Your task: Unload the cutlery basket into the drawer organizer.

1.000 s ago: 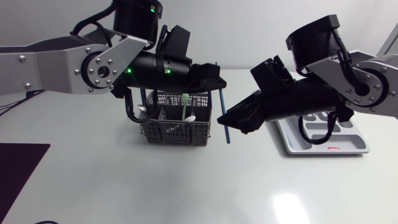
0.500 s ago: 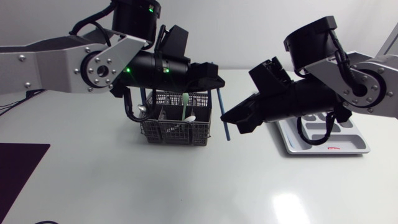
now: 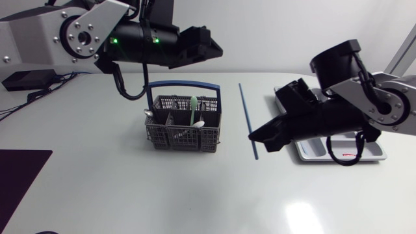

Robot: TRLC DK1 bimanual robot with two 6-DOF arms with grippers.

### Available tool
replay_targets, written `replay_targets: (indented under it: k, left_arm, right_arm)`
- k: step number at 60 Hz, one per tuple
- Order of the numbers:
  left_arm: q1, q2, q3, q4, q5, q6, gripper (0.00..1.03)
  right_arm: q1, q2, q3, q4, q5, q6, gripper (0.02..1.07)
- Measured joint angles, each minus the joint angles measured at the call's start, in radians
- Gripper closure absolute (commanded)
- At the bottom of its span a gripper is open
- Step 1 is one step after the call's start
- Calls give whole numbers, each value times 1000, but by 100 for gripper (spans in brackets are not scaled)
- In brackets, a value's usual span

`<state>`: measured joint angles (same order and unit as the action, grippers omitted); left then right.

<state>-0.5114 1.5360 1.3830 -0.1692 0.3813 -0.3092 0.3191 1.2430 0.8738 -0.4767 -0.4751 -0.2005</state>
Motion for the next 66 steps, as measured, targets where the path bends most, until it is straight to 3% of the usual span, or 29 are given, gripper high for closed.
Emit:
replay_targets:
  k: [13,24,49,54,58,62,66]
  left_arm:
    - [50,-16,-49,-32,-48,108,35]
    - [88,-25,-150,-23,-51,157,35]
    - [104,-25,-302,159,-77,184,35]
    - [105,-24,-305,175,-77,183,35]
    - [105,-22,-306,186,-77,183,35]
    - [105,-18,-306,204,-89,184,35]
    - [105,-17,-316,233,-104,184,35]
  right_arm:
    - [-266,18,-5,-21,25,-68,101]
    - [-447,179,27,-11,74,-105,101]
    - [-523,475,175,68,219,-97,98]
    - [-523,513,207,77,241,-76,62]
    - [-523,531,220,83,247,-63,22]
    - [-517,533,220,84,257,-52,7]
    - [-512,532,220,85,264,-42,7]
